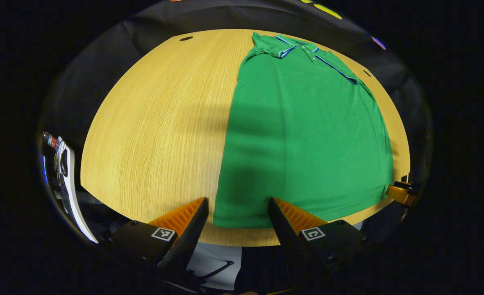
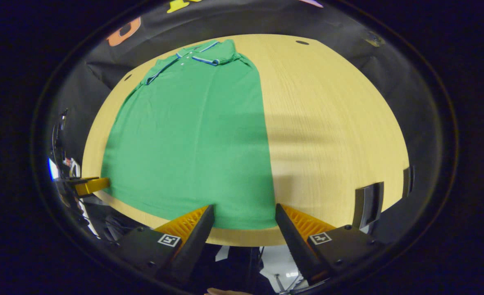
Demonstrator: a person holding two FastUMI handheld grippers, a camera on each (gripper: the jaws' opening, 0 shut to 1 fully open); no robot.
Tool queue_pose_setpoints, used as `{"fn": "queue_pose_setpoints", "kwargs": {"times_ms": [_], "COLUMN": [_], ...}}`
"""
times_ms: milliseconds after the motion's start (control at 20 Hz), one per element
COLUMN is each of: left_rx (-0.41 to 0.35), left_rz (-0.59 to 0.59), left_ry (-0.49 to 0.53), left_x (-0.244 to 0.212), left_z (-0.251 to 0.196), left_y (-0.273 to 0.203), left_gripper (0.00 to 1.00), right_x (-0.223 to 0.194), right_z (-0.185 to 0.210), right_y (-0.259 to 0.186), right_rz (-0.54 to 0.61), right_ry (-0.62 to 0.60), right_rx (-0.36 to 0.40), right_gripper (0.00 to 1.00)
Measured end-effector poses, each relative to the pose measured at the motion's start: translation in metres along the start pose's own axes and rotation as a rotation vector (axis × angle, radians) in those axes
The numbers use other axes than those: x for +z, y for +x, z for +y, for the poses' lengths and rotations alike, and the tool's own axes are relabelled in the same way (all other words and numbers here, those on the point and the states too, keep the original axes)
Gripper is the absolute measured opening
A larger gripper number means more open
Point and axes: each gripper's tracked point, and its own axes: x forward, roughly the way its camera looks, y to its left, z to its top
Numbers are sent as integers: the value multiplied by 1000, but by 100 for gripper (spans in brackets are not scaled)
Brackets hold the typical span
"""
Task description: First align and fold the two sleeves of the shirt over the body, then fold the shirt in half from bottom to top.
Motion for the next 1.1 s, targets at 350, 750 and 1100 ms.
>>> {"fn": "queue_pose_setpoints", "kwargs": {"times_ms": [350, 750, 1100], "left_rx": [-13, -22, -31], "left_rz": [158, 188, 195], "left_ry": [23, 41, 71], "left_x": [-1, 0, 4], "left_z": [0, 2, -3], "left_y": [0, 1, 4], "left_gripper": [93, 66, 58], "right_x": [3, 9, 12], "right_z": [-9, -12, -12], "right_y": [6, 6, 7], "right_rz": [116, 207, 202], "right_ry": [-15, 52, -24], "right_rx": [-121, -104, -128], "right_gripper": [82, 29, 8]}}
